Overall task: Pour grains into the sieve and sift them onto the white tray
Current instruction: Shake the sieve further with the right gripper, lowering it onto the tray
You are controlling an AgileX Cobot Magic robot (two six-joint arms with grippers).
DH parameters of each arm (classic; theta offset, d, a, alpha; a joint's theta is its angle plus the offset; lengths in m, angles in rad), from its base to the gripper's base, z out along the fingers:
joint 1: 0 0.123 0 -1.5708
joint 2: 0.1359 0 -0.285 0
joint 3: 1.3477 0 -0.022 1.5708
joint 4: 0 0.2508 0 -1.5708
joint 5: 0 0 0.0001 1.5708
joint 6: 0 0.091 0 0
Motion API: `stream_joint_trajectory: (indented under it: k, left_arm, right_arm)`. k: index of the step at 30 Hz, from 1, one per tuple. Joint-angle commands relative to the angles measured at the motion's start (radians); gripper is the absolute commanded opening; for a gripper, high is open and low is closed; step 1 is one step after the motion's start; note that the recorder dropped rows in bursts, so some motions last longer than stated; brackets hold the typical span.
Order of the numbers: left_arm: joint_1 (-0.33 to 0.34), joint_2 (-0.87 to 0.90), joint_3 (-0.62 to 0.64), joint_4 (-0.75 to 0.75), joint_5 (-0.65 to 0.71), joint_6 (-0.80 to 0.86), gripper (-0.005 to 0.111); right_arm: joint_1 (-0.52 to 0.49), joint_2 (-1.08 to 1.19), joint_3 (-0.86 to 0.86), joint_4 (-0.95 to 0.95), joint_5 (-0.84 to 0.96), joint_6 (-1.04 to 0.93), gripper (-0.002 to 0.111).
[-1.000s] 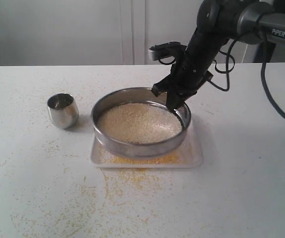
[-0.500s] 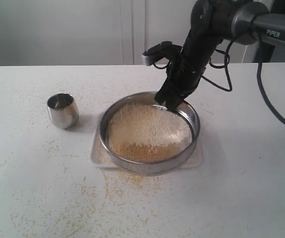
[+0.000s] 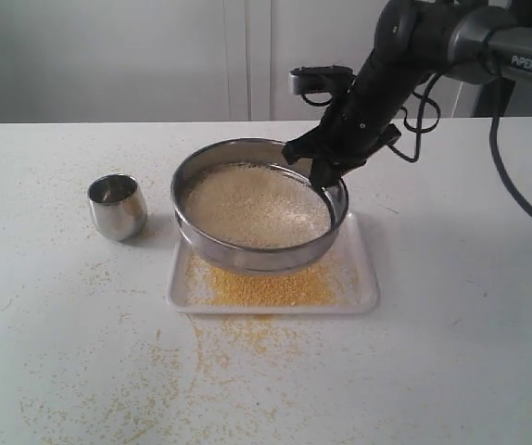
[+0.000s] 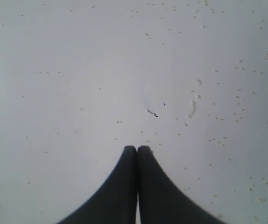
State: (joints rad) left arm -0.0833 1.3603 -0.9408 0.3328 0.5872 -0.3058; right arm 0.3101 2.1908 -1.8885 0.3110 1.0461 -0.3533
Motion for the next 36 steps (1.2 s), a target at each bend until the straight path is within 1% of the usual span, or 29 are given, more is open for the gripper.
stream_joint_trajectory:
  k: [1, 3, 4, 5, 6, 8, 9, 10, 12, 13, 15, 16, 17, 18, 19, 20, 21, 22, 24, 26, 27, 28, 30, 31, 32, 33, 34, 35, 36]
  left_arm:
    - [0.002, -0.011, 0.003, 0.005, 0.009, -0.005, 0.000]
    - [0.002, -0.011, 0.003, 0.005, 0.009, -0.005, 0.000]
    - [0.002, -0.011, 0.003, 0.005, 0.009, -0.005, 0.000]
    - [0.002, -0.011, 0.003, 0.005, 0.009, -0.005, 0.000]
    - [0.002, -0.011, 0.003, 0.005, 0.009, -0.005, 0.000]
    - [0.002, -0.011, 0.003, 0.005, 0.009, -0.005, 0.000]
    - [0.002, -0.011, 0.003, 0.005, 0.009, -0.005, 0.000]
    - [0.002, -0.011, 0.003, 0.005, 0.009, -0.005, 0.000]
    - [0.002, -0.011, 0.003, 0.005, 0.009, -0.005, 0.000]
    - [0.002, -0.011, 0.003, 0.005, 0.009, -0.005, 0.000]
    - [0.002, -0.011, 0.003, 0.005, 0.009, -0.005, 0.000]
    - [0.002, -0.011, 0.003, 0.005, 0.009, -0.005, 0.000]
    - [0.002, -0.011, 0.003, 0.005, 0.009, -0.005, 0.000]
    - [0.002, -0.011, 0.003, 0.005, 0.009, -0.005, 0.000]
    - [0.002, -0.011, 0.003, 0.005, 0.009, -0.005, 0.000]
    - [0.002, -0.011, 0.003, 0.005, 0.009, -0.005, 0.000]
    - [0.002, -0.011, 0.003, 0.005, 0.009, -0.005, 0.000]
    - [0.002, -0.011, 0.003, 0.005, 0.009, -0.005, 0.000]
    - [0.002, -0.011, 0.003, 0.005, 0.009, -0.005, 0.000]
    - [0.002, -0.011, 0.003, 0.005, 0.009, -0.005, 0.000]
    - [0.002, -0.011, 0.003, 0.005, 0.009, -0.005, 0.000]
    - [0.002, -0.011, 0.003, 0.005, 0.009, -0.005, 0.000]
    - [0.002, -0.011, 0.003, 0.005, 0.009, -0.005, 0.000]
    - [0.002, -0.011, 0.003, 0.005, 0.009, -0.005, 0.000]
    - [0.002, -0.011, 0.003, 0.005, 0.009, -0.005, 0.000]
    - [0.002, -0.011, 0.003, 0.005, 0.009, -0.005, 0.000]
    - [0.002, -0.011, 0.003, 0.005, 0.009, -0.005, 0.000]
    - [0.002, -0.011, 0.003, 0.005, 0.009, -0.005, 0.000]
    - [0.002, -0.011, 0.003, 0.005, 0.009, -0.005, 0.000]
  right_arm:
    - [0.007, -0.017, -0.006, -0.032, 0.082, -0.234, 0.000]
    - [-0.008, -0.015, -0.006, -0.107, -0.006, 0.181, 0.000]
    - [-0.011, -0.015, -0.006, -0.086, -0.008, 0.304, 0.000]
    - [-0.011, -0.015, -0.006, -0.026, 0.010, 0.211, 0.000]
    - [-0.002, -0.015, -0.006, 0.043, 0.049, 0.010, 0.000]
    - [0.009, -0.024, -0.006, 0.048, 0.132, -0.325, 0.000]
    - [0.009, -0.024, -0.006, -0.008, 0.131, -0.314, 0.000]
    - [0.007, -0.025, -0.006, -0.054, 0.073, -0.205, 0.000]
    - [-0.008, -0.025, -0.006, -0.093, -0.004, 0.209, 0.000]
    - [-0.008, -0.023, -0.006, -0.058, 0.001, 0.241, 0.000]
    - [0.008, -0.023, -0.006, 0.069, 0.067, -0.057, 0.000]
    - [0.015, -0.023, -0.006, 0.088, 0.101, -0.204, 0.000]
    - [0.020, -0.025, -0.006, 0.041, 0.123, -0.337, 0.000]
    - [0.020, -0.025, -0.006, -0.014, 0.097, -0.291, 0.000]
    - [0.018, -0.025, -0.006, -0.091, 0.032, -0.167, 0.000]
    - [0.006, -0.023, -0.006, -0.148, -0.020, 0.089, 0.000]
    - [-0.001, -0.023, -0.006, -0.152, -0.037, 0.256, 0.000]
    - [-0.002, -0.019, -0.006, -0.123, -0.032, 0.310, 0.000]
    - [0.012, -0.019, -0.006, 0.050, 0.052, -0.009, 0.000]
    - [0.031, -0.021, -0.006, 0.095, 0.163, -0.366, 0.000]
    - [0.030, -0.021, -0.006, 0.060, 0.167, -0.365, 0.000]
    - [0.030, -0.021, -0.006, 0.005, 0.120, -0.272, 0.000]
    - [0.014, -0.019, -0.006, -0.095, 0.005, 0.000, 0.000]
    - [0.005, -0.014, -0.006, -0.100, -0.025, 0.160, 0.000]
    - [0.003, -0.015, -0.006, -0.074, -0.027, 0.228, 0.000]
    - [0.012, -0.013, -0.006, 0.035, 0.046, 0.048, 0.000]
    - [0.021, -0.013, -0.006, 0.074, 0.110, -0.138, 0.000]
    - [0.030, -0.017, -0.006, 0.007, 0.175, -0.400, 0.000]
    - [0.030, -0.017, -0.006, -0.079, 0.168, -0.327, 0.000]
